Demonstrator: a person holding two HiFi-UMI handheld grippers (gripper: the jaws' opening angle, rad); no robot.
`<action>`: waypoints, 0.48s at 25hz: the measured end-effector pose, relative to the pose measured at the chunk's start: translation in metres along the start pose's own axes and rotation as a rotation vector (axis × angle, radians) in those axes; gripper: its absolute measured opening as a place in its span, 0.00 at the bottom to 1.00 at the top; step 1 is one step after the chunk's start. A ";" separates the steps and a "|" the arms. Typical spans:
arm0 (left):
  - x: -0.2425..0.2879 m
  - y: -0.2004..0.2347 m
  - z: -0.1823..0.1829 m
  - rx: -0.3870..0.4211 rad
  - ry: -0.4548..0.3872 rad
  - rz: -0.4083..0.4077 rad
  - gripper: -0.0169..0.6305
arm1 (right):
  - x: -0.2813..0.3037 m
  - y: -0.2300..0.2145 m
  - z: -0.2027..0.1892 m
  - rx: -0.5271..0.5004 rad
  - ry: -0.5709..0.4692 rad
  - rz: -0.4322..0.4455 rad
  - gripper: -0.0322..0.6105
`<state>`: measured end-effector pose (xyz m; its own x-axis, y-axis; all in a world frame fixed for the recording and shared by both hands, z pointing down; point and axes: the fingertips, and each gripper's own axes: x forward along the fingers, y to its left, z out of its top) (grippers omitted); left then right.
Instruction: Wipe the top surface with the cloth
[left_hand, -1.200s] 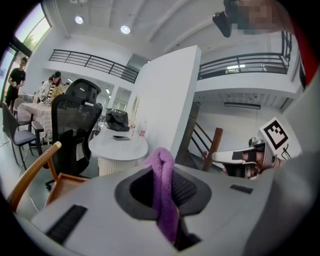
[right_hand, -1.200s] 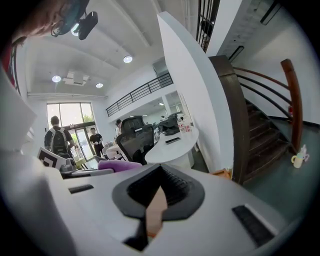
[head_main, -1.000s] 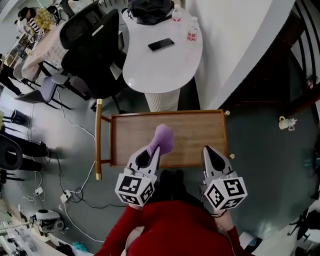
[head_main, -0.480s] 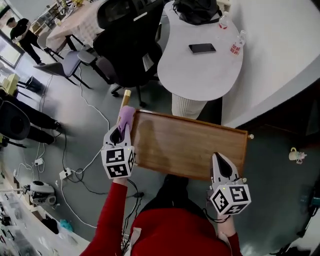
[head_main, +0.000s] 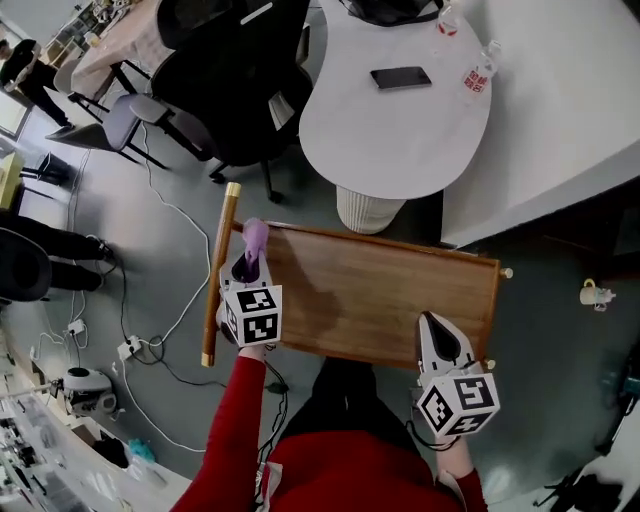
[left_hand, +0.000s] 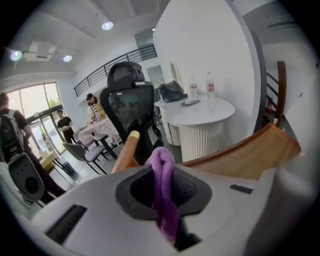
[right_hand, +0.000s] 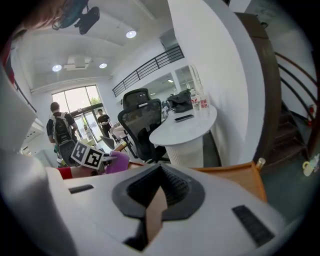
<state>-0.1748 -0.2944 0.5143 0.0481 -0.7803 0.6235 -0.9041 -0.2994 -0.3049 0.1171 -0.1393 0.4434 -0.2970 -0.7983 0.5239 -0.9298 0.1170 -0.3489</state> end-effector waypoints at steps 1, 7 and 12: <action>0.011 -0.011 -0.004 -0.013 0.018 -0.041 0.10 | -0.003 -0.005 -0.002 0.012 0.001 -0.018 0.05; 0.034 -0.154 0.005 -0.045 0.027 -0.451 0.10 | -0.042 -0.040 -0.014 0.102 -0.028 -0.184 0.05; 0.004 -0.311 0.014 0.040 0.045 -0.769 0.10 | -0.082 -0.067 -0.036 0.201 -0.061 -0.342 0.05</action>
<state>0.1122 -0.2119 0.6012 0.6389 -0.3220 0.6986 -0.6071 -0.7689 0.2008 0.1962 -0.0608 0.4519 0.0410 -0.8055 0.5911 -0.9102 -0.2742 -0.3105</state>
